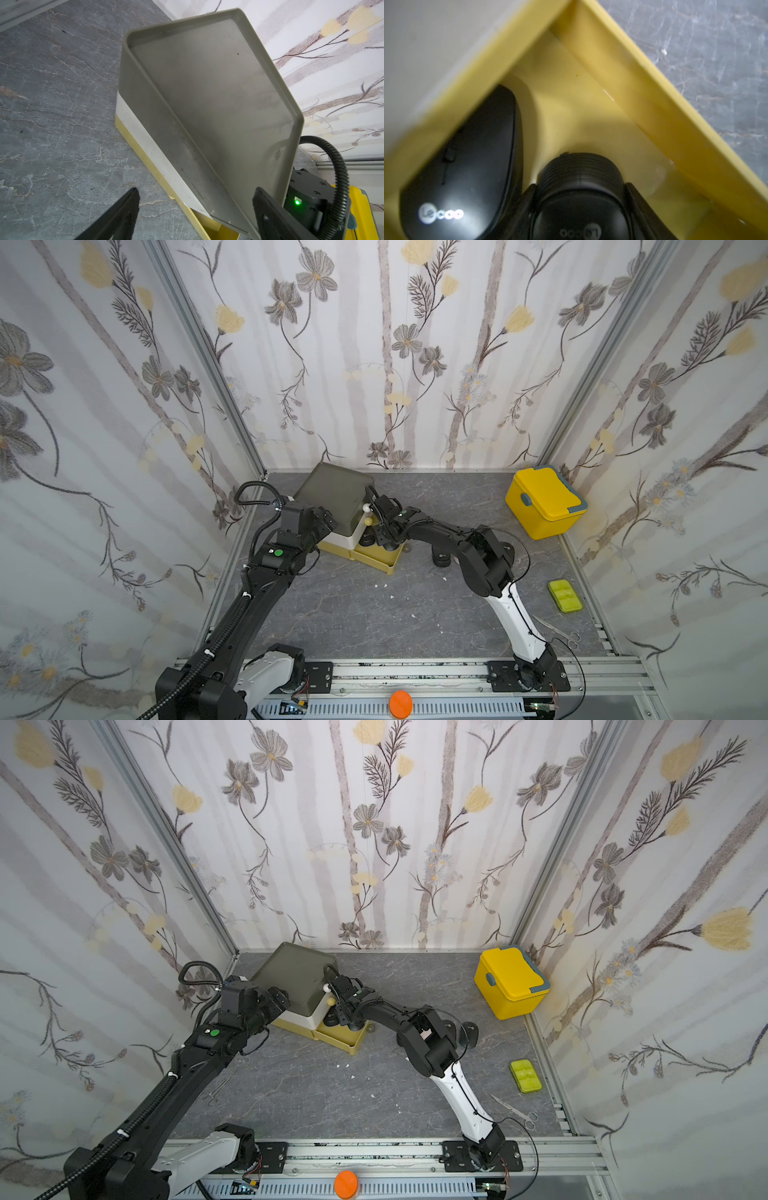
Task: Take the mice out of the drawer
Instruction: Pick up the mouse from the drawer.
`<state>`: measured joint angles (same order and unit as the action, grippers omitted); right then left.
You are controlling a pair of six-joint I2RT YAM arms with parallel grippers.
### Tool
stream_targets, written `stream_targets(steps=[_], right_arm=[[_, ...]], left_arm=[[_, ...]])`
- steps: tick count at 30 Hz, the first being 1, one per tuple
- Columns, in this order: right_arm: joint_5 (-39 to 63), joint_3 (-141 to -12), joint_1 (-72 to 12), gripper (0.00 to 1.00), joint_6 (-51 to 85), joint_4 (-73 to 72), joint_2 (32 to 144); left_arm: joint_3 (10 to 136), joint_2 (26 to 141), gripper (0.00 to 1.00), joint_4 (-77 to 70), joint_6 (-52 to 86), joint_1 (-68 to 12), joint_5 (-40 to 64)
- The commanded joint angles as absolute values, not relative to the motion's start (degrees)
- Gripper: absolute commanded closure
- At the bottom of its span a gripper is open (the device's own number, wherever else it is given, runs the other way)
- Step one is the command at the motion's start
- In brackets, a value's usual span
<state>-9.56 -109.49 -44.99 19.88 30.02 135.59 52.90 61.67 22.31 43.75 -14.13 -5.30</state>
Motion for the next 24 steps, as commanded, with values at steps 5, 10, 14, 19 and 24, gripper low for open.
stream_targets(steps=[5,10,14,19,24], right_arm=[[-10.59,-109.35,-45.0,0.44,20.59,31.36,131.2],[-10.33,-109.94,-44.74,0.43,21.56,30.53,129.27],[-10.11,-109.48,-44.56,0.43,22.16,31.66,127.6],[-8.5,-102.83,-43.96,0.43,23.74,28.93,121.36],[-7.9,-92.76,-42.82,0.43,25.5,26.22,112.4]], left_arm=[[53.17,61.53,0.12,20.72,43.95,-14.04,-5.1],[53.26,61.09,0.13,20.99,43.95,-14.05,-4.94],[53.74,60.91,0.13,21.18,43.4,-14.05,-3.88],[54.62,60.76,0.12,22.37,42.21,-14.04,-2.66],[56.14,59.7,0.1,24.88,40.4,-14.14,-1.58]])
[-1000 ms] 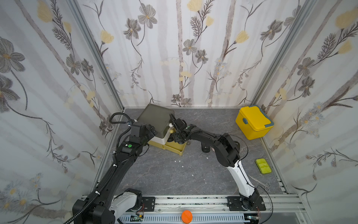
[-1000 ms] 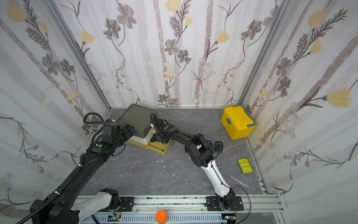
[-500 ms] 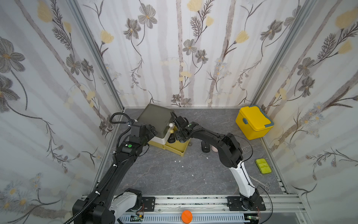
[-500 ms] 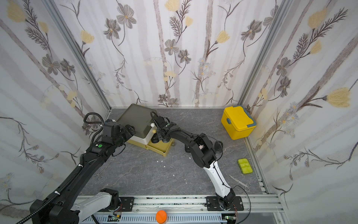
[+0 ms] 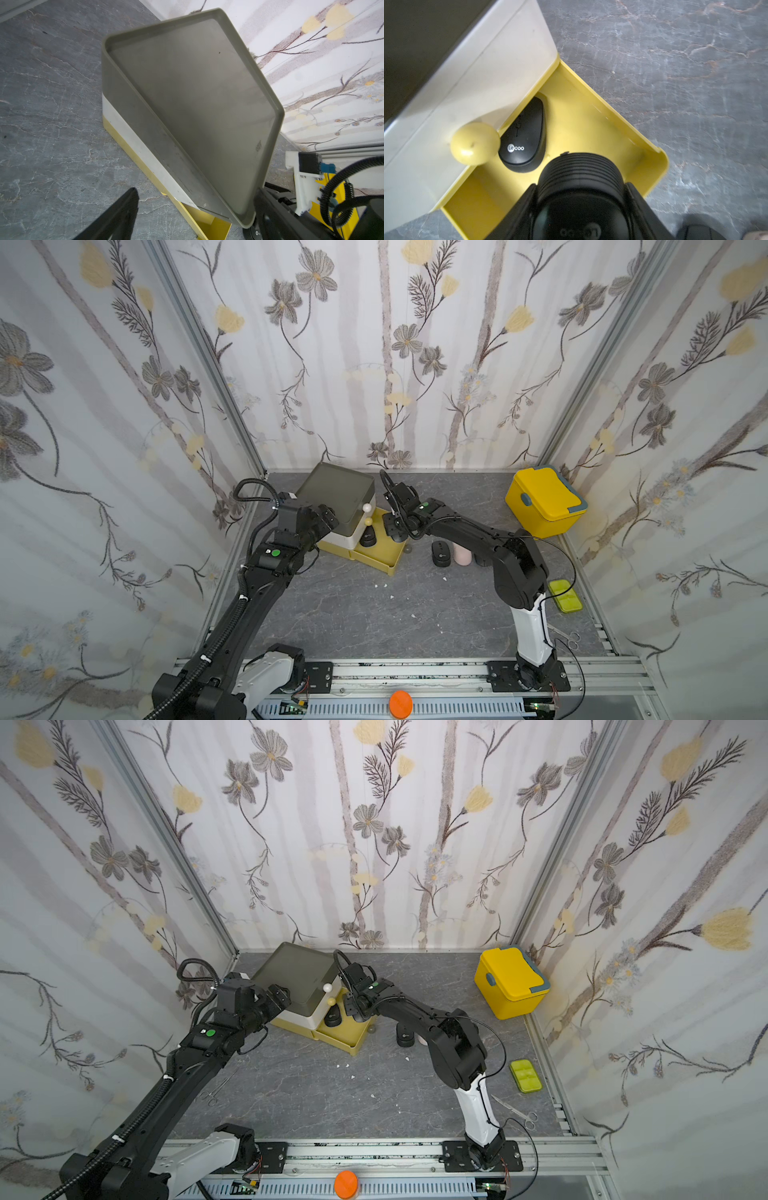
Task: Take the mice out of the drawer
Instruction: Pick up the mouse from the drawer, then place the mouse at the center of the board.
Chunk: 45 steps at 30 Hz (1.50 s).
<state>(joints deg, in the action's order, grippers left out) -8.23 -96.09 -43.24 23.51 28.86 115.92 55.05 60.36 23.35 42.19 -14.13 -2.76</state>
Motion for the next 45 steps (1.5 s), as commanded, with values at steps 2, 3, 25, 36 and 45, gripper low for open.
stream_targets(steps=[2,3,25,36,45], right_arm=[[-7.95,-86.96,-42.54,0.43,26.67,24.86,107.88],[-8.37,-84.44,-42.46,0.43,27.09,24.59,105.95],[-13.72,-39.35,-46.58,0.44,42.72,12.55,80.94],[-16.36,-36.82,-46.58,0.43,44.56,11.47,83.77],[-15.36,-37.26,-46.57,0.31,44.74,11.77,84.64]], left_arm=[[56.36,58.97,0.1,25.66,40.34,-14.28,-0.29],[56.13,58.53,0.09,25.66,40.26,-14.54,0.45],[51.33,54.35,0.02,24.12,44.25,-33.26,-1.73],[51.72,56.6,0.01,23.49,44.6,-33.66,-2.64],[53.59,57.82,0.0,23.82,43.99,-33.66,-3.3]])
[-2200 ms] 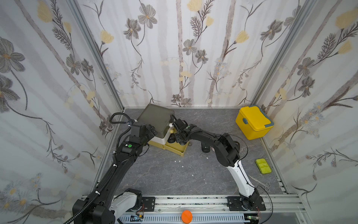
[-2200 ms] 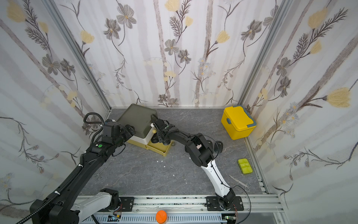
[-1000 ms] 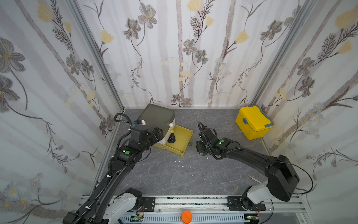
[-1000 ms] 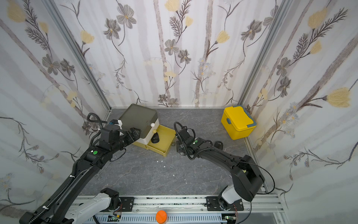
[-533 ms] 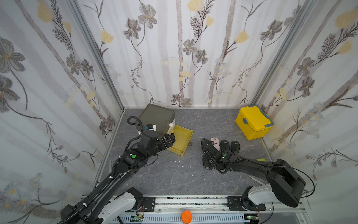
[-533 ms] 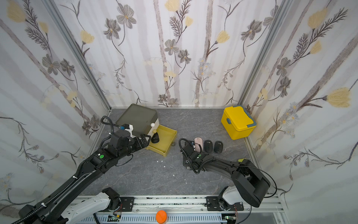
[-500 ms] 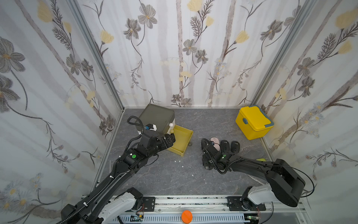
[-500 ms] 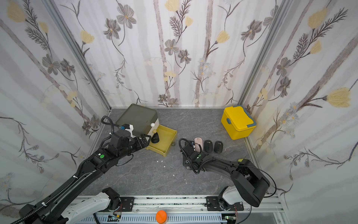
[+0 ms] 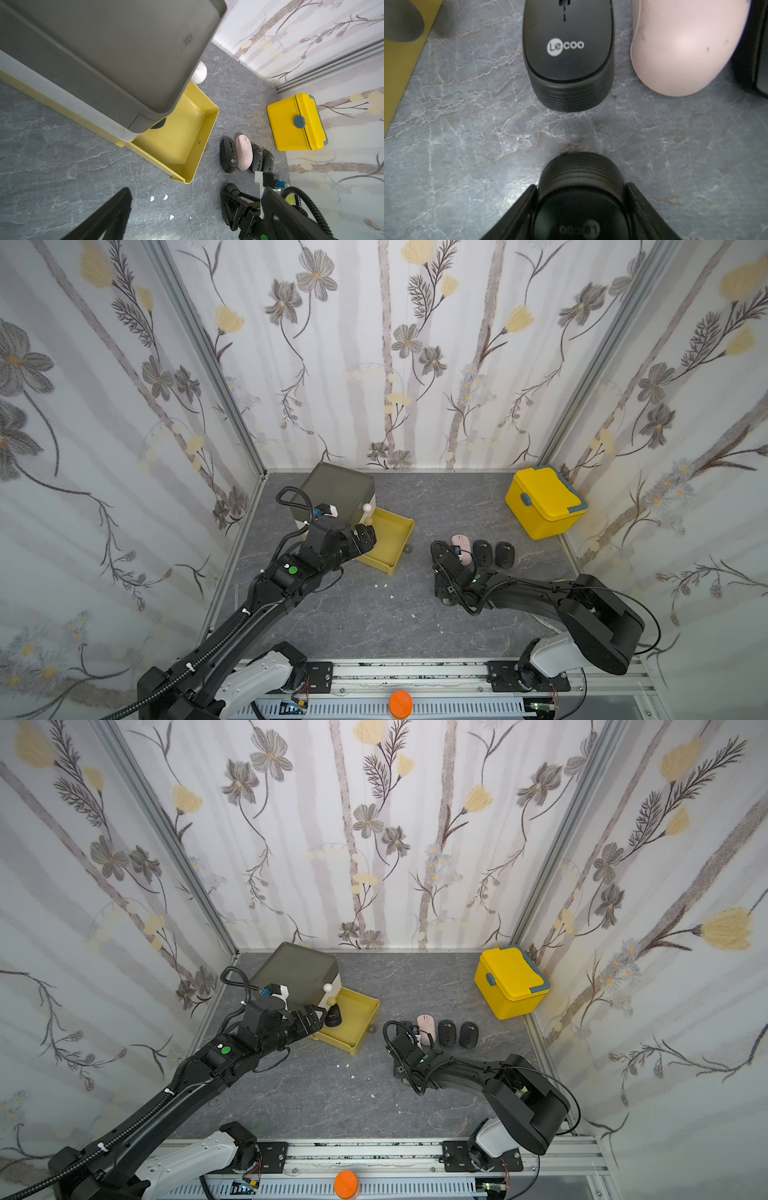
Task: Take the mice out of the drawer
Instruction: Place the mouse at the center of the board.
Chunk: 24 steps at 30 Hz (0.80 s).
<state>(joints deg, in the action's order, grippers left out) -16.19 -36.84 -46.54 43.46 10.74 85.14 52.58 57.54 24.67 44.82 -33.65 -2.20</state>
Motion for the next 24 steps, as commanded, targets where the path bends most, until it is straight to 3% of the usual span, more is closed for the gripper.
stream_targets(steps=[1,13,19,24], right_arm=[[-15.27,-37.5,-46.58,0.29,44.57,11.93,84.05],[-13.09,-48.86,-46.57,0.23,35.71,19.03,75.71],[-2.44,-58.28,-46.32,0.24,28.86,14.16,83.87],[-0.91,-64.83,-46.36,0.26,26.76,9.29,90.96]], left_arm=[[53.8,57.96,0.0,23.81,43.95,-33.66,-3.21],[58.93,57.48,0.0,27.38,41.58,-33.18,-6.42],[59.51,55.68,0.0,29.28,41.73,-31.18,-9.04],[59.08,53.69,0.0,31.36,42.1,-28.59,-10.39]])
